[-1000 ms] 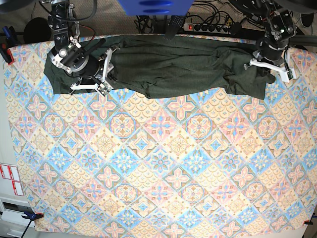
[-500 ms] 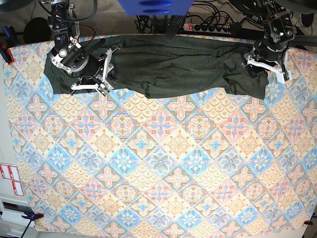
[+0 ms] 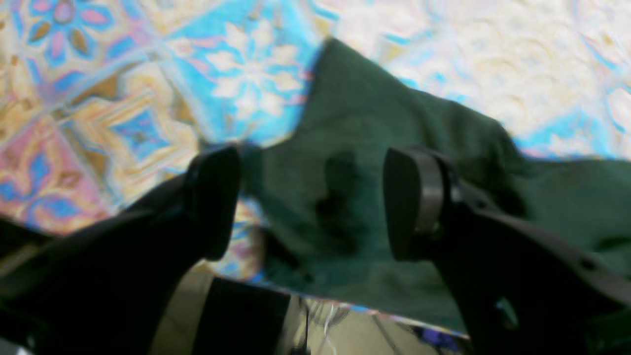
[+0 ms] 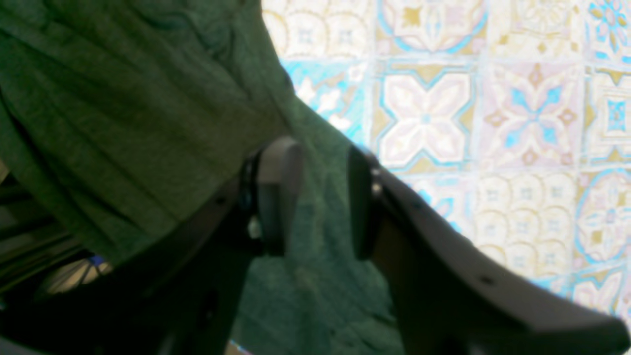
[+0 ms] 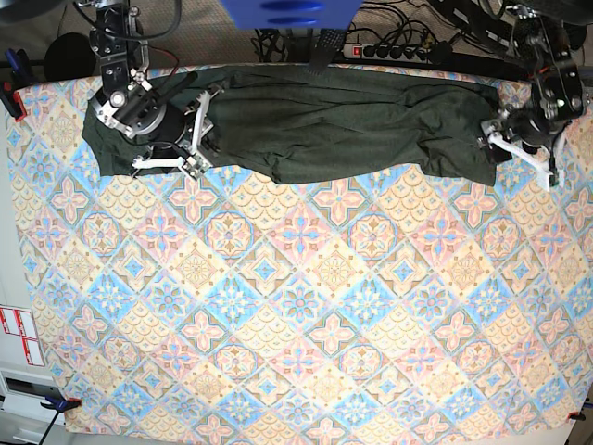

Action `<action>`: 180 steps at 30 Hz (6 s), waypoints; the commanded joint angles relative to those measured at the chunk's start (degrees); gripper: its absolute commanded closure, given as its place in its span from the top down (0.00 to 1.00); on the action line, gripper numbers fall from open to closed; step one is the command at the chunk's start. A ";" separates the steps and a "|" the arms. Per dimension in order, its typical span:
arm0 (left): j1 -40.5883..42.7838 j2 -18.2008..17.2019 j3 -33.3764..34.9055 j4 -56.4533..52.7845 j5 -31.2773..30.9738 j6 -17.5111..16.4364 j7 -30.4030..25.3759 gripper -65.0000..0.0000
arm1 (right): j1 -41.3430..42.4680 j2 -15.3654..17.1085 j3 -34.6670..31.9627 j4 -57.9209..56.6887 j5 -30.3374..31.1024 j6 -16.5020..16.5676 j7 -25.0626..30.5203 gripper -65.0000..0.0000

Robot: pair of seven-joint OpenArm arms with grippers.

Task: Fold the T-shirt properly
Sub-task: 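Release the sleeve and raise the left gripper toward the shirt's edge, then grasp the strip's end with the left gripper and push it toward the right gripper, then hold the strip's end with the left gripper while the right gripper regrasps its end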

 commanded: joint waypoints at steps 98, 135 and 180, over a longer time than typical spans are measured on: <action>0.00 16.18 16.28 11.39 0.05 -3.86 -2.91 0.00 | -0.05 0.39 10.95 0.89 0.74 -0.19 1.45 0.30; -2.28 7.39 12.94 13.94 0.40 -3.69 2.10 0.62 | 0.39 0.74 13.85 -10.37 0.74 -0.19 -1.72 0.30; -2.46 6.51 17.07 6.29 0.05 -3.95 -1.59 0.62 | 1.10 0.74 22.73 -15.03 8.21 -0.10 -4.00 0.62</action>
